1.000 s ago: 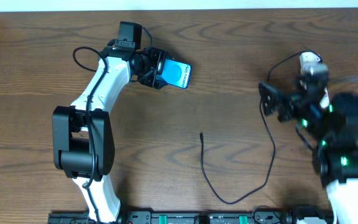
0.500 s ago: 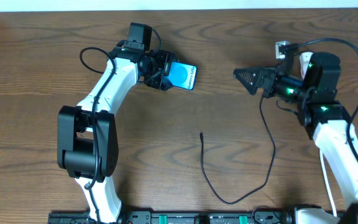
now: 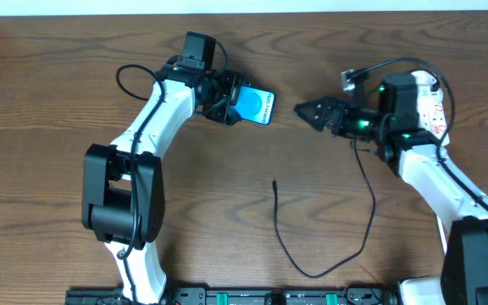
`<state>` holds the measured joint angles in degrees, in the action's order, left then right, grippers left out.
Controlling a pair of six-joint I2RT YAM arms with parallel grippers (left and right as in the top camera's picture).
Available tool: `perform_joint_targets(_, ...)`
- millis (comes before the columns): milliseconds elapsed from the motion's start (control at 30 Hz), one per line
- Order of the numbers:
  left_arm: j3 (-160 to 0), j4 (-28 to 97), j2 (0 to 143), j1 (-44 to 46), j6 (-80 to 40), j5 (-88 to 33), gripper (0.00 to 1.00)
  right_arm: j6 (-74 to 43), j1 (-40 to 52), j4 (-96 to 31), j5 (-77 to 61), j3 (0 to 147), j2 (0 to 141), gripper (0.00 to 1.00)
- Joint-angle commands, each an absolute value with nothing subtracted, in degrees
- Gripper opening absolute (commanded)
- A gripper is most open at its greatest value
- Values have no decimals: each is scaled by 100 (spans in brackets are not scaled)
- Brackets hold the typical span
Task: Plug charger to phone and switch on socket
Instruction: 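Raise the right arm and move the right gripper to the phone's edge, then close the right gripper on the phone's side edge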
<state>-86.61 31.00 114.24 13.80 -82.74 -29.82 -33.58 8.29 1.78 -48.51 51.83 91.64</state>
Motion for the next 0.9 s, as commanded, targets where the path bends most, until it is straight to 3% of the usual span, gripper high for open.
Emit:
perform_joint_targets(0, -8713, 3096, 11229, 1461, -8353, -3015, 7, -3030, 1076, 196, -4449, 5277, 9288, 99)
perform_joint_targets(467, -8713, 3114, 11229, 1940, -8589, -3280, 7, -2709, 1566, -64, -3358, 5275, 9297, 99)
perform_joint_targets(867, -8713, 3114, 11229, 2290, -8650, -3430, 7, -2716, 1566, -89, -3334, 5275, 9297, 98)
